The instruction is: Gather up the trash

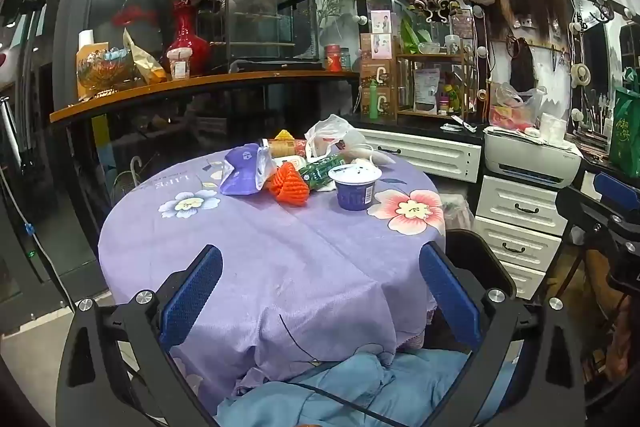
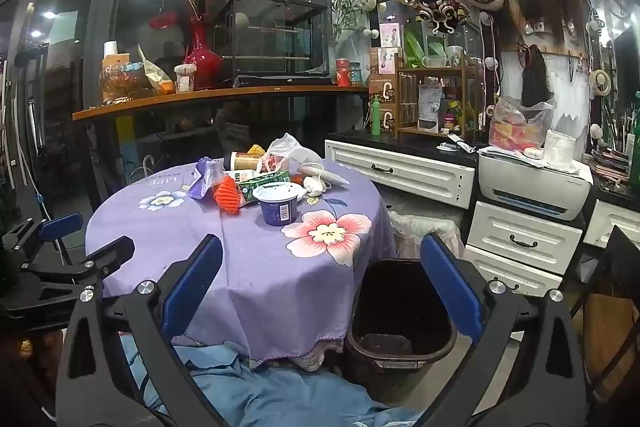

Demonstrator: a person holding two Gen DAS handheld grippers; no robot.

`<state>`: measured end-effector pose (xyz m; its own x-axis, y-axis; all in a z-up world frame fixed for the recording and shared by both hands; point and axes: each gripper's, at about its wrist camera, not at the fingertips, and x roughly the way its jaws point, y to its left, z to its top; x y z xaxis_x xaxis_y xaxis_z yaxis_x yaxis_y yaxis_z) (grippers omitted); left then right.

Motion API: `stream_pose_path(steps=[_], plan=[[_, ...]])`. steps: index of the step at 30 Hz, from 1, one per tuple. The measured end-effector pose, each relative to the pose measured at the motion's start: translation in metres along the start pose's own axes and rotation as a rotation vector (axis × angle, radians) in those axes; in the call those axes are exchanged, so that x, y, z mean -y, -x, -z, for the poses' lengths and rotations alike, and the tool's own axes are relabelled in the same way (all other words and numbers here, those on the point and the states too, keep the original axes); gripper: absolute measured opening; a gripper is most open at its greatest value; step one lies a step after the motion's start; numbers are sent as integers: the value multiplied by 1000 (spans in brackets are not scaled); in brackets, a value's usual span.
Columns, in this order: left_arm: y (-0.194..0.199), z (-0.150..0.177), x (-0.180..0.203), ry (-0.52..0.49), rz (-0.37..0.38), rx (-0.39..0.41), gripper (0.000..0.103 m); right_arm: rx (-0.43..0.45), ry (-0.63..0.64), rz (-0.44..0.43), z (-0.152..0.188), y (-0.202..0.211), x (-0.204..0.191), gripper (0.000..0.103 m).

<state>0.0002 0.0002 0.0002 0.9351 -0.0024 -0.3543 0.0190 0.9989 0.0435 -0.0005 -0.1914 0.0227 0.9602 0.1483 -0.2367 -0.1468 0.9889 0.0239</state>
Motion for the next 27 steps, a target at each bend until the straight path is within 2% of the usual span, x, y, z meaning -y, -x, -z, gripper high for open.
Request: stream_pose_path(steps=[8, 9, 27], plan=[[-2, 0, -7, 4, 10, 7, 98, -23, -2, -2, 2, -2, 0, 98], [3, -1, 1, -2, -8, 16, 98, -26, -3, -4, 1, -4, 2, 98], [-5, 5, 3, -14, -5, 2, 98, -32, -10, -5, 5, -4, 3, 98]])
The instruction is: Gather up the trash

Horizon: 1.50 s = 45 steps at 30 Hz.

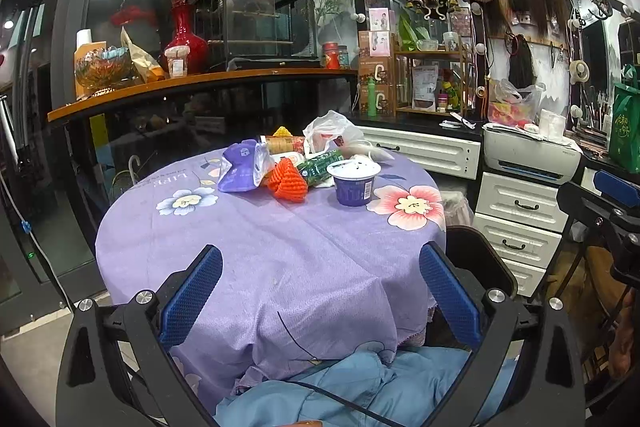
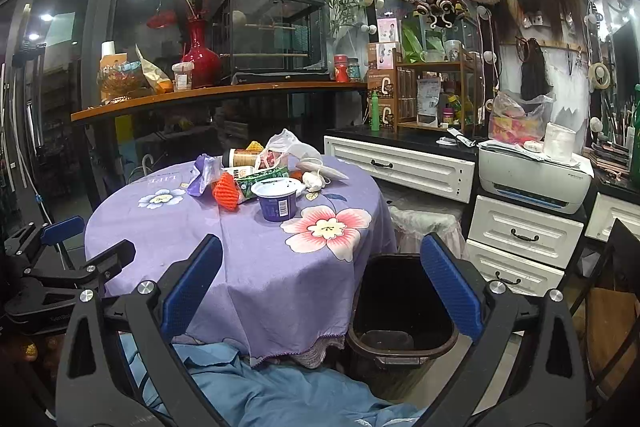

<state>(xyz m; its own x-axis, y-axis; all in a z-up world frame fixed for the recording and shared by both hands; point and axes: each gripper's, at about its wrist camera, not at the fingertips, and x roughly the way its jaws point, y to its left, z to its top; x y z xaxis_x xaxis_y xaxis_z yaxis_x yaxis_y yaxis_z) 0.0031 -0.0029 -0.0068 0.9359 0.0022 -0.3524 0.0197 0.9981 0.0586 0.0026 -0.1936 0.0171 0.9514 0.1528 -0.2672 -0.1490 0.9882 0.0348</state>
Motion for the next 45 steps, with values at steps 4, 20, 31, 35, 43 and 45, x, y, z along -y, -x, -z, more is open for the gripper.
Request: stream_pose_path(steps=[4, 20, 31, 35, 43, 45], plan=[[-2, 2, 1, -4, -3, -1, 98, 0, -1, 1, 1, -3, 2, 98], [-7, 6, 3, -6, -1, -7, 98, -2, -2, 2, 3, -5, 1, 98], [-8, 5, 3, -6, 0, -10, 98, -2, -3, 1, 3, -5, 1, 98], [-7, 5, 2, -7, -1, -8, 98, -2, -3, 1, 3, -6, 1, 98], [-9, 7, 2, -5, 1, -10, 98, -2, -3, 2, 3, -5, 1, 98], [-8, 6, 1, -8, -1, -8, 98, -1, -3, 3, 3, -6, 1, 98]])
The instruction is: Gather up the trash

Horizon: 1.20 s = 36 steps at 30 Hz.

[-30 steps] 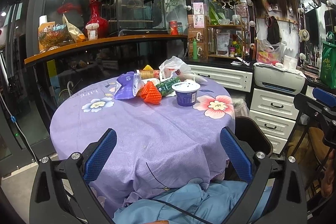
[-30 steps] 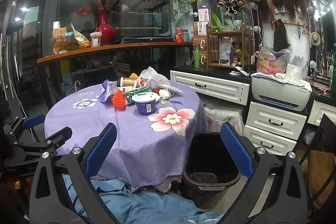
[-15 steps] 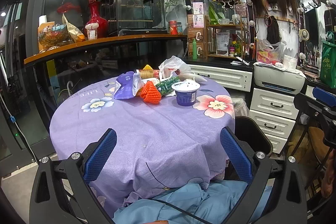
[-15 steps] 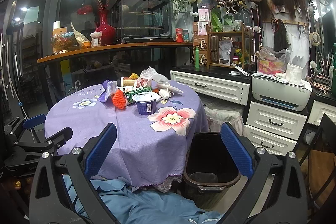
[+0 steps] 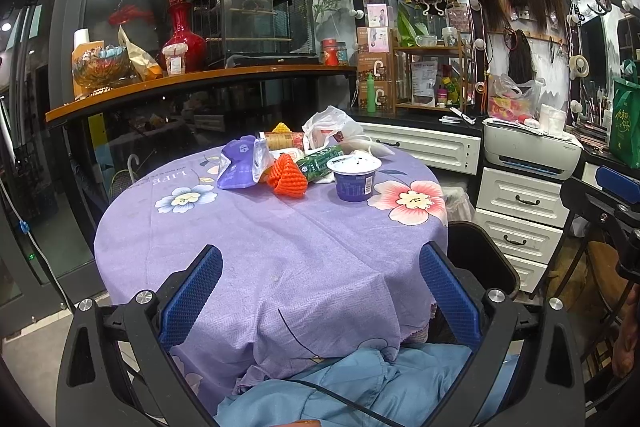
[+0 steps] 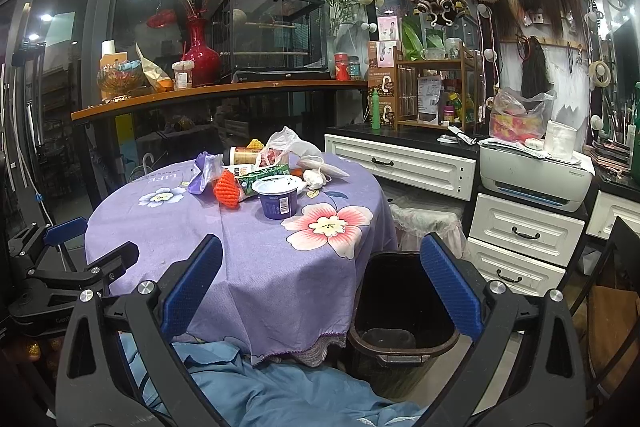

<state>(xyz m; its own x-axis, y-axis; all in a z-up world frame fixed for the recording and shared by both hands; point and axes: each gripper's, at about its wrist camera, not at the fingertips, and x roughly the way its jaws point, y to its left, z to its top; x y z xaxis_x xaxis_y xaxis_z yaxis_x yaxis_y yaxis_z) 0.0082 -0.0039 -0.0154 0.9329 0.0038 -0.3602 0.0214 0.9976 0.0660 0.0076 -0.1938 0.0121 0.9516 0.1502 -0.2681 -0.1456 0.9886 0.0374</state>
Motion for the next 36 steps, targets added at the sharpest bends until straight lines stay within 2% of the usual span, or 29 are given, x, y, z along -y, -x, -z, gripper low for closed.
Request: stream_pose_path(steps=[25, 31, 36], plan=[[-7, 6, -4, -19, -9, -24, 98, -21, -4, -7, 6, -8, -3, 98], [-19, 9, -8, -21, 4, -67, 98, -118, -12, -64, 8, -36, 0, 98], [-40, 18, -18, 16, 38, -163, 98, -216, -7, -133, 9, -76, 4, 98]])
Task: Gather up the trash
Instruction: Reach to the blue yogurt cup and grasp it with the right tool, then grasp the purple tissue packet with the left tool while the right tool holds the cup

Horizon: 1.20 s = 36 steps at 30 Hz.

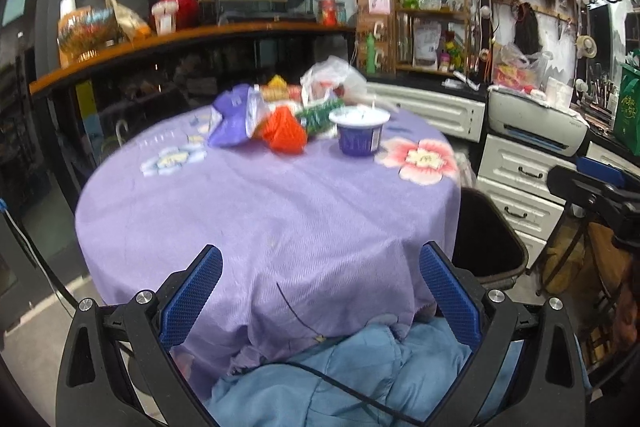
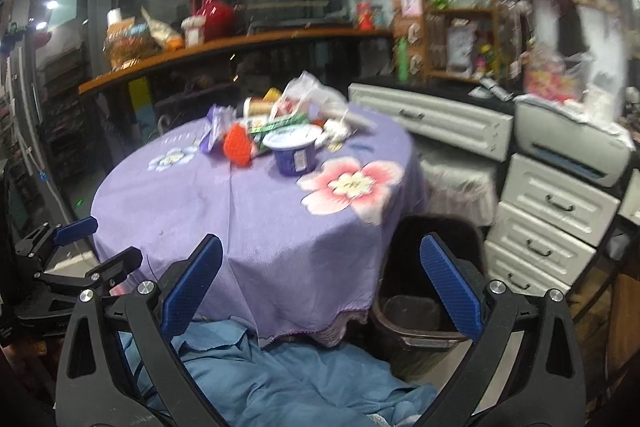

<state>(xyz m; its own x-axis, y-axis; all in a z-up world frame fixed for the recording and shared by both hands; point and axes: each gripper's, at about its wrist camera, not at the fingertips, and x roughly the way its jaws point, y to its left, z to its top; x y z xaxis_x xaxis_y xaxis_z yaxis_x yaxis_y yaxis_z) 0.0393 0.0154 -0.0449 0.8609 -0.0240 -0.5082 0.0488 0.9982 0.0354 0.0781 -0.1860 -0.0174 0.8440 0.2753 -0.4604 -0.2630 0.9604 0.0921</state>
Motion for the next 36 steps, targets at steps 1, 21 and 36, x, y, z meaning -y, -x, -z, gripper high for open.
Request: stream_pose_path(steps=[1, 21, 36], plan=[[-3, 1, -2, 6, 6, -14, 98, -27, 9, -23, -2, -12, 0, 98], [-72, -48, -48, 106, 82, -150, 98, -250, 107, -165, -91, -213, -23, 98], [-116, -73, -57, 72, 45, -185, 98, -341, 252, -83, -124, -304, -53, 98]])
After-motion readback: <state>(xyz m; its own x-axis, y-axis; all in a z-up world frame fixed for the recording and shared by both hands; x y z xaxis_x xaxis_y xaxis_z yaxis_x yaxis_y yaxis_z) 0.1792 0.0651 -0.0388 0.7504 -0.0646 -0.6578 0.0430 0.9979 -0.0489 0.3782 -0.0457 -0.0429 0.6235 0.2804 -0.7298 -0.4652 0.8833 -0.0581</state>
